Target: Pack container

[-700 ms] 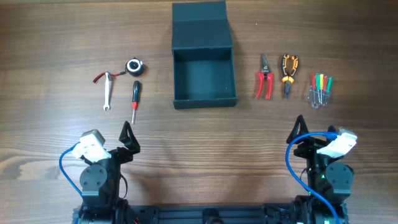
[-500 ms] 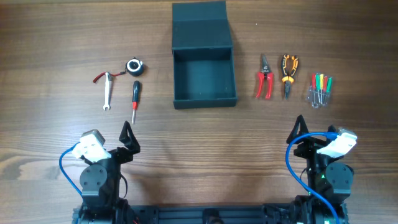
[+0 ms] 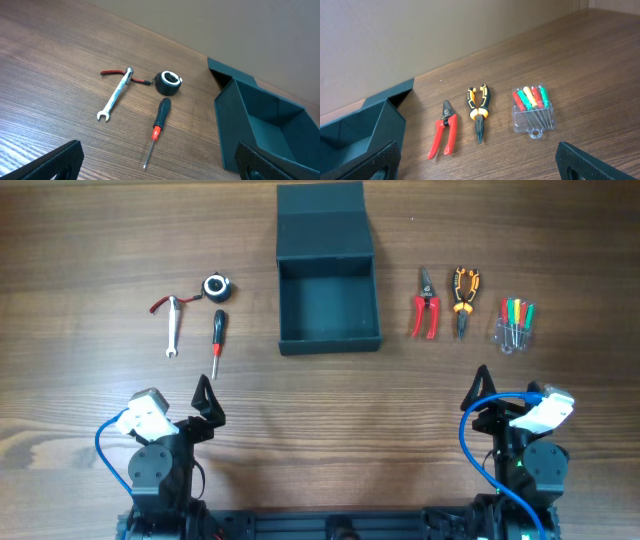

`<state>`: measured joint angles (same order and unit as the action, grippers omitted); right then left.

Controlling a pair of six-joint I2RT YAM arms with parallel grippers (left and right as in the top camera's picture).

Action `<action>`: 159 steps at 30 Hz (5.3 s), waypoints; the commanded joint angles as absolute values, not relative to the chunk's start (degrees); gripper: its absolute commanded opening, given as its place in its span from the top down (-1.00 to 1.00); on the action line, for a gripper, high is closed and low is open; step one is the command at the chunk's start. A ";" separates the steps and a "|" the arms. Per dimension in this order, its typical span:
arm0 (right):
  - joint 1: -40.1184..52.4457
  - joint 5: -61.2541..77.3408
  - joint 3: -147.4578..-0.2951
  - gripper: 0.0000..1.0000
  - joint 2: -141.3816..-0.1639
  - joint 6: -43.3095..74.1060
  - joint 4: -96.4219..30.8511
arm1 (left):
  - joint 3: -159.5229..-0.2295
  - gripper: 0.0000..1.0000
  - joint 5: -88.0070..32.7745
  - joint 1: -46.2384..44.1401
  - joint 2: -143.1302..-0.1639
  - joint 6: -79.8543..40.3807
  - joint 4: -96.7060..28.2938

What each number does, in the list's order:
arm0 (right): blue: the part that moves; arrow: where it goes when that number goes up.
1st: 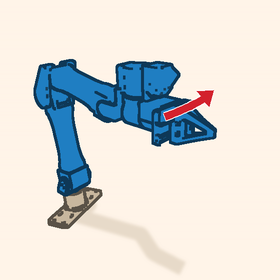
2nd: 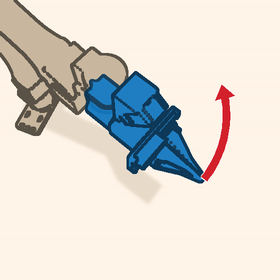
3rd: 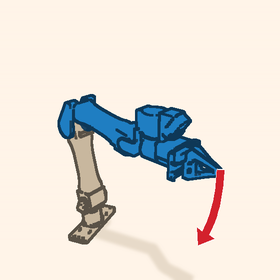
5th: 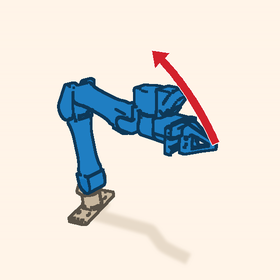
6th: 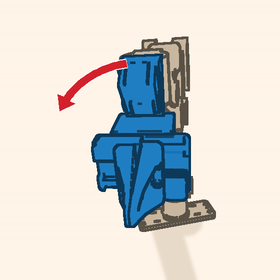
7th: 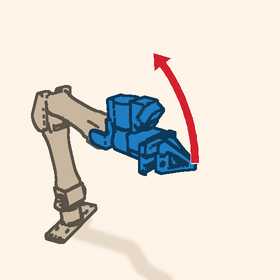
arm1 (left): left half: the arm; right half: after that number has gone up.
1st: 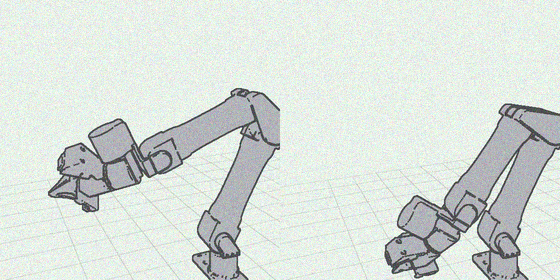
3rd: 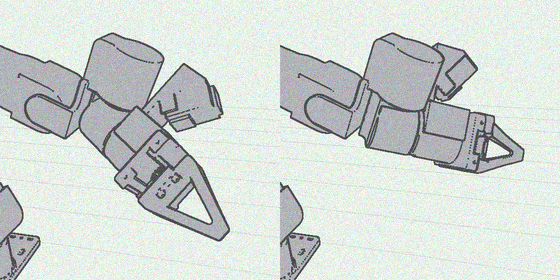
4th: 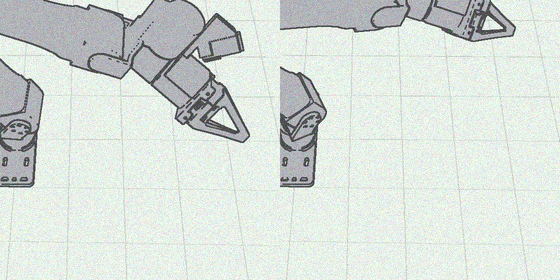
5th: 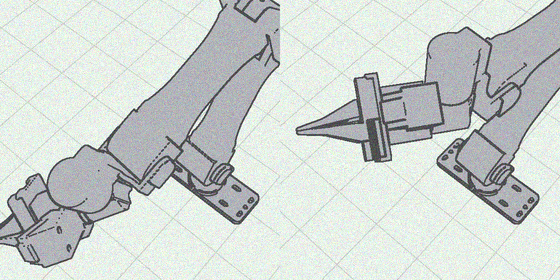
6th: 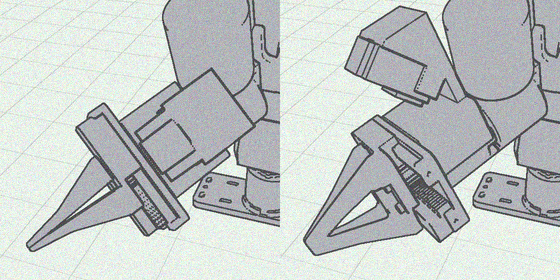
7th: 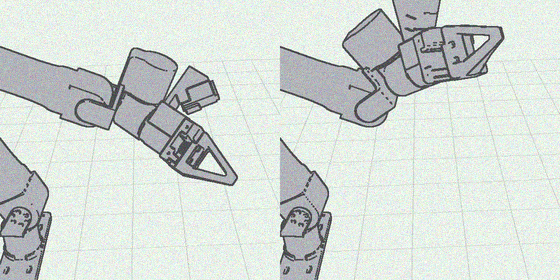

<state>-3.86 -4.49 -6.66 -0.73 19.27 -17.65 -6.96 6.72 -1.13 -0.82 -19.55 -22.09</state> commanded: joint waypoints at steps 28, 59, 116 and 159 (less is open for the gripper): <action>-4.10 12.99 -29.39 -0.99 -37.69 31.24 -18.98 | -31.38 -0.99 -4.95 -0.45 -30.81 -22.61 -24.53; -14.72 -1.89 -99.22 -0.99 -100.09 -4.36 -48.69 | -81.45 -0.99 -2.94 15.66 -80.27 -12.21 -46.81; -18.55 -1.93 -75.40 -0.79 -119.42 5.96 -40.36 | -81.45 -0.99 -2.94 15.66 -80.27 -12.21 -46.83; -18.50 0.10 -75.53 -0.20 -119.35 9.13 -38.70 | -81.45 -0.99 -2.94 15.66 -80.27 -12.21 -47.03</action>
<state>-18.61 -2.22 -76.42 -116.71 7.77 -37.36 -80.16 -3.27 15.33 -80.03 -13.52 -46.85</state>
